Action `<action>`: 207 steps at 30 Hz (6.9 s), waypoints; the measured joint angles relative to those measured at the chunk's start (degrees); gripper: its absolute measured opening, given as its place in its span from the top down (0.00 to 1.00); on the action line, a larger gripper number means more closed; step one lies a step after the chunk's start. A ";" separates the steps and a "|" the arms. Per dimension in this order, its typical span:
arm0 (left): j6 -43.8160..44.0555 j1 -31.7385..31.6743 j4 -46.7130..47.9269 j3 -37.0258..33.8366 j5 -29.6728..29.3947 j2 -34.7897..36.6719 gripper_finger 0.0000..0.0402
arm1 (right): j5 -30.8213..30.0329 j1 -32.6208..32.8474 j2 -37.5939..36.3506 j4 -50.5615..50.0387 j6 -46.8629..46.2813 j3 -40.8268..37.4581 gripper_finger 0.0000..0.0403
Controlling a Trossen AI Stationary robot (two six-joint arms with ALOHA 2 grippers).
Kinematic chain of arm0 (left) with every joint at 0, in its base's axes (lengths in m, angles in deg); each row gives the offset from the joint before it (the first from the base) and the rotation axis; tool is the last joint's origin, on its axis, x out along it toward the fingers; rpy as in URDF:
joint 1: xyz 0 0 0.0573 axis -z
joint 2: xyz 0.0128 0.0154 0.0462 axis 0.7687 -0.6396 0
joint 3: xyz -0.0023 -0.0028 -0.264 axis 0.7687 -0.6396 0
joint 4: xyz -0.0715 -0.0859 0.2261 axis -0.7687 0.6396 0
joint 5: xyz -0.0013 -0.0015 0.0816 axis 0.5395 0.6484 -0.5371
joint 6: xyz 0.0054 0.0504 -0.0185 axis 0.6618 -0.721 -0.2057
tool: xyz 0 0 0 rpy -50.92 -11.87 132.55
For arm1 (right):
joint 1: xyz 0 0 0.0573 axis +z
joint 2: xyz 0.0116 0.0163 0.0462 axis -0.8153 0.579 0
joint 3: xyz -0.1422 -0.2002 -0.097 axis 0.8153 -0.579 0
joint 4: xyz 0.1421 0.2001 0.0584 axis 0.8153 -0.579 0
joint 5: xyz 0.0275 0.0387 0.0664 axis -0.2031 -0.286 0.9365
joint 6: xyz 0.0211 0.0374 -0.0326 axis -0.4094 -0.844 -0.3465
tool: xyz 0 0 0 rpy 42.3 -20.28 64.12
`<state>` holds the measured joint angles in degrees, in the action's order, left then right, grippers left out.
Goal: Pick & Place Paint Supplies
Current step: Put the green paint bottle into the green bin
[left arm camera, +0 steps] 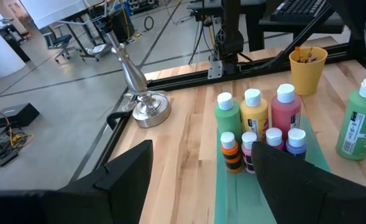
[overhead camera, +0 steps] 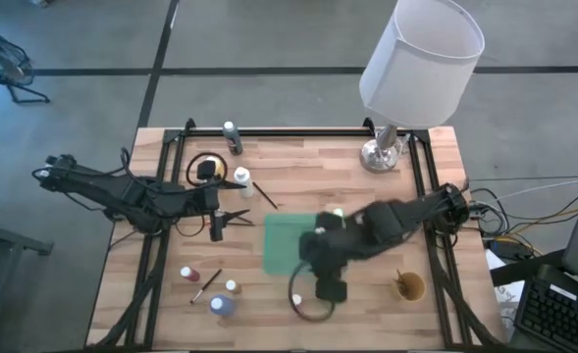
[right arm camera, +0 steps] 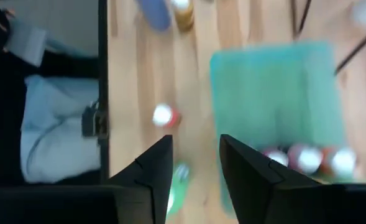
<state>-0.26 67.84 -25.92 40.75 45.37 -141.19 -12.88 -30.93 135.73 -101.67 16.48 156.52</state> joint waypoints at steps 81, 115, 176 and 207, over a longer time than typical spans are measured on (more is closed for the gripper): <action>-0.02 0.00 0.24 0.00 0.00 0.02 0.31 | 2.52 8.50 1.18 6.83 -18.72 -25.20 0.60; -0.02 0.00 0.26 0.00 -0.02 0.00 0.31 | 4.02 7.92 1.09 7.44 -14.99 -25.19 0.71; -0.57 -0.02 0.26 -0.01 -0.02 0.00 0.31 | 1.03 -10.90 0.96 -1.25 16.12 -7.73 0.71; -0.63 0.00 0.26 -0.02 0.00 0.02 0.31 | 5.73 -23.56 1.09 4.49 26.85 -18.59 0.72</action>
<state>-0.89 67.84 -25.66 40.73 45.36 -141.17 -7.15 -54.49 136.82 -97.19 43.33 137.92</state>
